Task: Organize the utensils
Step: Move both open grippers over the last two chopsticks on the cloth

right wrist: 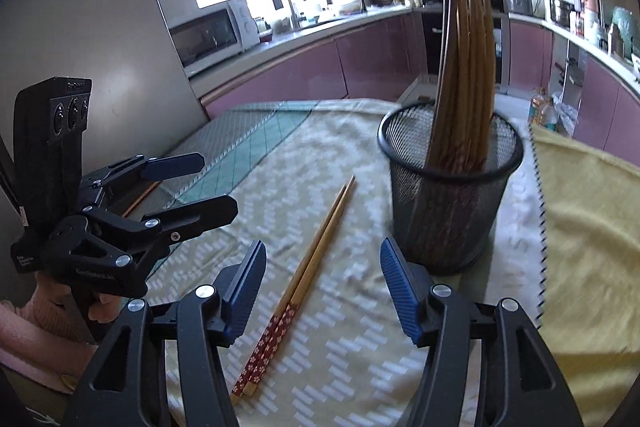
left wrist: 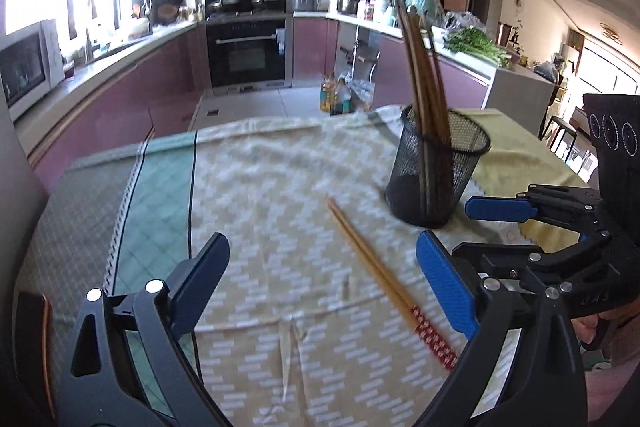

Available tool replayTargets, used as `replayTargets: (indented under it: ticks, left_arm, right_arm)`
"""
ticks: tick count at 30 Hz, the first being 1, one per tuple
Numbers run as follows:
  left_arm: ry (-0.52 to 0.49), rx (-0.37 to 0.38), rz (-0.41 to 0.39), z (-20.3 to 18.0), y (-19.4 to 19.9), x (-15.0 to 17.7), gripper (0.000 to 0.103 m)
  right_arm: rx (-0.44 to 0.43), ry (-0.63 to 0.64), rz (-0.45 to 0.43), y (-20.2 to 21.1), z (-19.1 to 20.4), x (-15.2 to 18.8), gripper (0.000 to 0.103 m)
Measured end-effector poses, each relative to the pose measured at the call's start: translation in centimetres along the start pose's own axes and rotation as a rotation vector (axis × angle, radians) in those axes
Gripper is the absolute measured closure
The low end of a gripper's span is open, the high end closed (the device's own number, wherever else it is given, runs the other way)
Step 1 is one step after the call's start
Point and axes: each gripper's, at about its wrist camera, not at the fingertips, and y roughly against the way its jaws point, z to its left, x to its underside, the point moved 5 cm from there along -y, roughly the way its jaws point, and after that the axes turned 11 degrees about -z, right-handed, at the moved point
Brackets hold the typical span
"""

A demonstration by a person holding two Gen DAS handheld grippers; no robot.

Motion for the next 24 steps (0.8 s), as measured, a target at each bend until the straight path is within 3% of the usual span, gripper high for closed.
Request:
replayTargets:
  ticks: [8, 24]
  left_arm:
    - [0.008, -0.014, 0.048, 0.4, -0.5, 2.0, 0.010]
    - [0.021, -0.021, 0.071, 0.8, -0.8, 2.7, 0.011]
  right_arm:
    - [0.021, -0.021, 0.059, -1.4, 0.4, 1.7, 0.050]
    - [0.056, 0.012, 0.120, -2.3, 1.1, 2.8, 0.062]
